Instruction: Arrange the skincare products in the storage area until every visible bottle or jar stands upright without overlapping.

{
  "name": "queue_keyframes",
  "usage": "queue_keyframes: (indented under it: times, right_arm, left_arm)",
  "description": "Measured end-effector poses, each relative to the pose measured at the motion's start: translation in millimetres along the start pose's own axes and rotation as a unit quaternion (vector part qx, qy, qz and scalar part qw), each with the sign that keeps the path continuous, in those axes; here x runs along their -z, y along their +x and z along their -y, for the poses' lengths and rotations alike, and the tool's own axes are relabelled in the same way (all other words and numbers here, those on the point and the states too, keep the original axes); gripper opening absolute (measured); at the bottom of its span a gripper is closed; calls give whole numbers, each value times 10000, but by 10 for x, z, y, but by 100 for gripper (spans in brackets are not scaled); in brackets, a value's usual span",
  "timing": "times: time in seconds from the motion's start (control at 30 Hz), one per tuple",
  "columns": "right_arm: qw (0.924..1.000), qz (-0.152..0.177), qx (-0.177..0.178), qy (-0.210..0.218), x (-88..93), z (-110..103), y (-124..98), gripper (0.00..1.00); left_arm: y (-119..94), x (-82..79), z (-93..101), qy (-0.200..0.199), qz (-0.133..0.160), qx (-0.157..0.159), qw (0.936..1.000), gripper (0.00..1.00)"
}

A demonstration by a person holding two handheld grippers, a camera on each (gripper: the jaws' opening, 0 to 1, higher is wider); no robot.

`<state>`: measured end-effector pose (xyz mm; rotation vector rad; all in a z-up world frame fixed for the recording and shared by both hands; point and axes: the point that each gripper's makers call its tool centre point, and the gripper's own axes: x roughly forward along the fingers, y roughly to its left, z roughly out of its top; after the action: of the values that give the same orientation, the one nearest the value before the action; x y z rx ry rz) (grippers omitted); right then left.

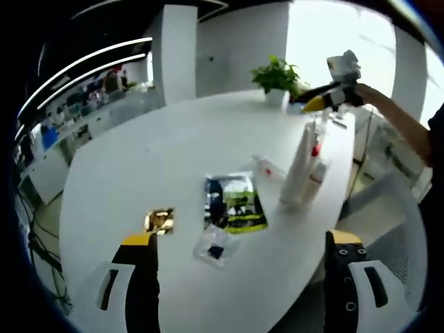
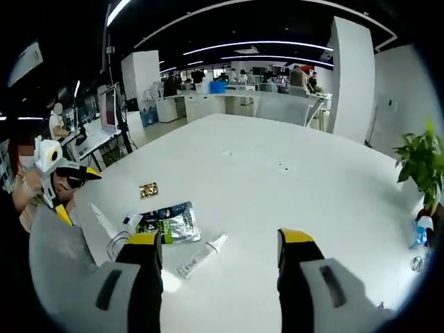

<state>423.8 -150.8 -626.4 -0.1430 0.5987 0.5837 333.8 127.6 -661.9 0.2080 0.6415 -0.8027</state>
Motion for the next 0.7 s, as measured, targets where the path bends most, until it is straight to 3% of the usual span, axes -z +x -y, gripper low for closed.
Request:
queue_keyframes:
  times: [0.17,0.33,0.43,0.5,0.7]
  right_arm:
    - [9992,-374,-27,122,265,46,318,53]
    - [9953,-718,-298,572,538,4,608,43]
    - [9947,-790,-240,611,615,28,726,44]
    - [9917,-1017,-265,740,702,3,797,42]
    - [9883,-1274,-393,739,751,-130,996,42]
  left_arm:
    - [30,6,33,-50,3,79,10000,97]
    - [50,27,36,-80,-28,135,9999,97]
    - [52,42,19,-105,-51,137,9998,97]
    - [65,53,11,-142,-51,145,9998,97]
    - [120,104,30,-172,-147,227,9995,97]
